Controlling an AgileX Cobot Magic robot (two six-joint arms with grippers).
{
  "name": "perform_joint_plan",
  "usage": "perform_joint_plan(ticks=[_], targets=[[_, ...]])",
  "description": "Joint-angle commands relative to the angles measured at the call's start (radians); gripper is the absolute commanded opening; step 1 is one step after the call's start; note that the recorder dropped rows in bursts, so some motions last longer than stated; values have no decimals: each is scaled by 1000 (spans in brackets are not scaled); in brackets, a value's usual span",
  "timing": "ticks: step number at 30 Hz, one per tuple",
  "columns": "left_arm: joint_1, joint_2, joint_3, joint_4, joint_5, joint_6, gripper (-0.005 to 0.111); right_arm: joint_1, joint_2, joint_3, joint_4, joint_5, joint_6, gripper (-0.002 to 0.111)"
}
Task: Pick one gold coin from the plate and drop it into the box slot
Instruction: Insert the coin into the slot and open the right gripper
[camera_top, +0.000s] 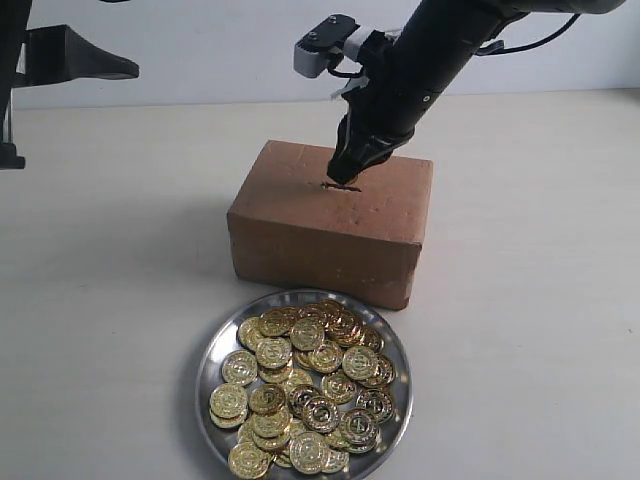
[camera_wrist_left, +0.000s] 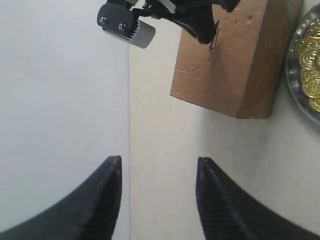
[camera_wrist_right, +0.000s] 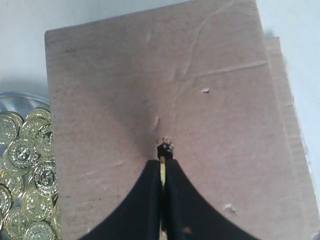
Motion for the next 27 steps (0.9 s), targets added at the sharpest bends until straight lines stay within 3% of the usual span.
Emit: perform_joint_plan(ticks=[1,24,27], targets=[[3,-7,0,-11,2,-7,46,-5,-2,-7,2,-13,-28,0],[3,-7,0,-11,2,-7,46,-5,34,-7,17,-34,-51,0],[3,-7,0,-11,2,-7,46,-5,34,-7,17,-34,-51,8]])
